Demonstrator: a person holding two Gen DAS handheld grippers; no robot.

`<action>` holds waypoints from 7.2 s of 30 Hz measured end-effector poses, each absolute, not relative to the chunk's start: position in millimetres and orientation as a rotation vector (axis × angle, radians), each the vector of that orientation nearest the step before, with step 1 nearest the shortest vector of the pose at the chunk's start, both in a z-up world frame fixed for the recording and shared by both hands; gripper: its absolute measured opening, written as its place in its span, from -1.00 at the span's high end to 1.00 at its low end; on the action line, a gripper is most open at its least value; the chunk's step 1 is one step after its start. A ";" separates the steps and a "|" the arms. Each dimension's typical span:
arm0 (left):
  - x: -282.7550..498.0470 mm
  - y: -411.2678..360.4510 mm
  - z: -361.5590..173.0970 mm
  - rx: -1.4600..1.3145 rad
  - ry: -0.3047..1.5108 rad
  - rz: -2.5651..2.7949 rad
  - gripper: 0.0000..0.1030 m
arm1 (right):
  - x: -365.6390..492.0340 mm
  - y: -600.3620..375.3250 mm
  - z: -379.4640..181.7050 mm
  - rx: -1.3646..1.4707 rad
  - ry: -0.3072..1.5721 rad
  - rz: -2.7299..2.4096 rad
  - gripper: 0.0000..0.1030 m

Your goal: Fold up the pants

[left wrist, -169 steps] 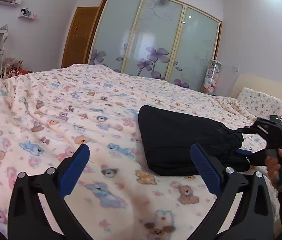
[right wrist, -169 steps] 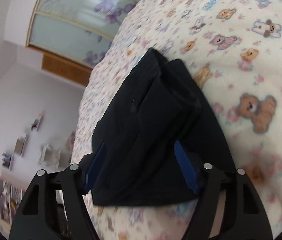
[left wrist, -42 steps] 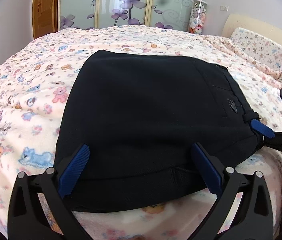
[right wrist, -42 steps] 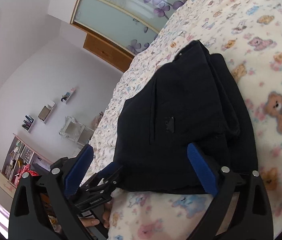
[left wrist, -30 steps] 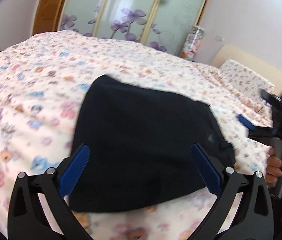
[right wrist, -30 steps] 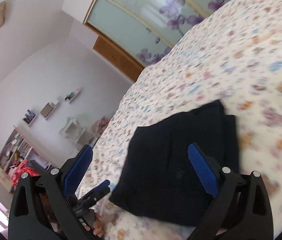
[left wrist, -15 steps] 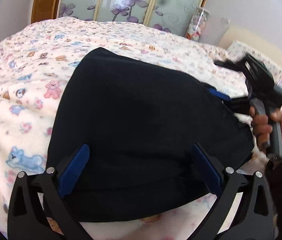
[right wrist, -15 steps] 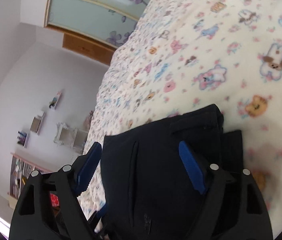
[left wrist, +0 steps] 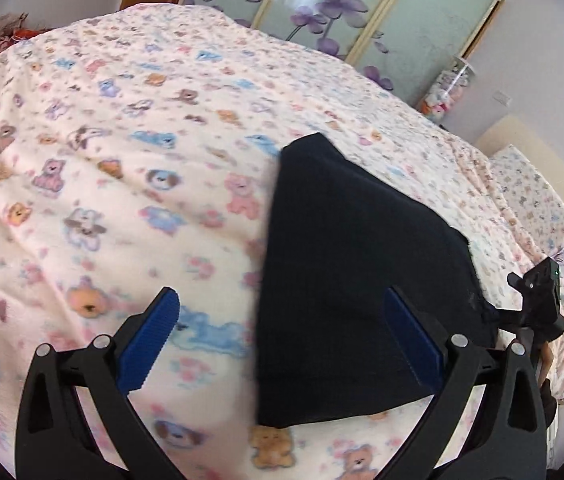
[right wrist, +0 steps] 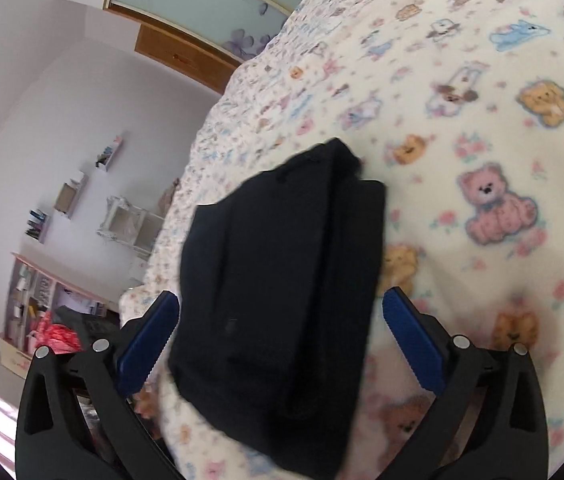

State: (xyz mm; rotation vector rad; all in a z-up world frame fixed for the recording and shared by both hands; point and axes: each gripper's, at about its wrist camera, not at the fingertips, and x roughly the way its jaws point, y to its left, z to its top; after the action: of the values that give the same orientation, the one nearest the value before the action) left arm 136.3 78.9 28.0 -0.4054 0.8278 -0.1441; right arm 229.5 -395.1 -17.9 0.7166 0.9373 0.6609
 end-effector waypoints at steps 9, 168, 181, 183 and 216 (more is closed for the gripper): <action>154.5 69.6 13.1 -0.342 0.910 -0.136 -0.97 | 227.2 -364.5 -9.9 0.488 1.004 0.659 -0.97; 33.8 -34.1 13.2 0.004 0.544 0.054 -0.97 | 48.0 -223.6 18.9 -0.085 0.428 -0.011 -0.97; 35.4 -37.3 15.9 0.011 0.546 0.007 -0.97 | 49.8 -223.1 17.4 -0.085 0.440 -0.010 -0.97; 35.0 -36.1 16.2 0.001 0.543 0.005 -0.97 | 49.5 -222.7 17.4 -0.084 0.440 -0.010 -0.97; 36.9 -40.6 12.8 0.017 0.553 -0.008 -0.97 | 52.7 -229.2 15.5 -0.076 0.441 -0.015 -0.97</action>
State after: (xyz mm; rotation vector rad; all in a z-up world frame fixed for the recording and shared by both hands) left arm 36.9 -40.6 12.8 0.0174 0.5531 -0.0085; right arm 52.7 -229.2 15.5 -0.0757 0.4407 -0.0149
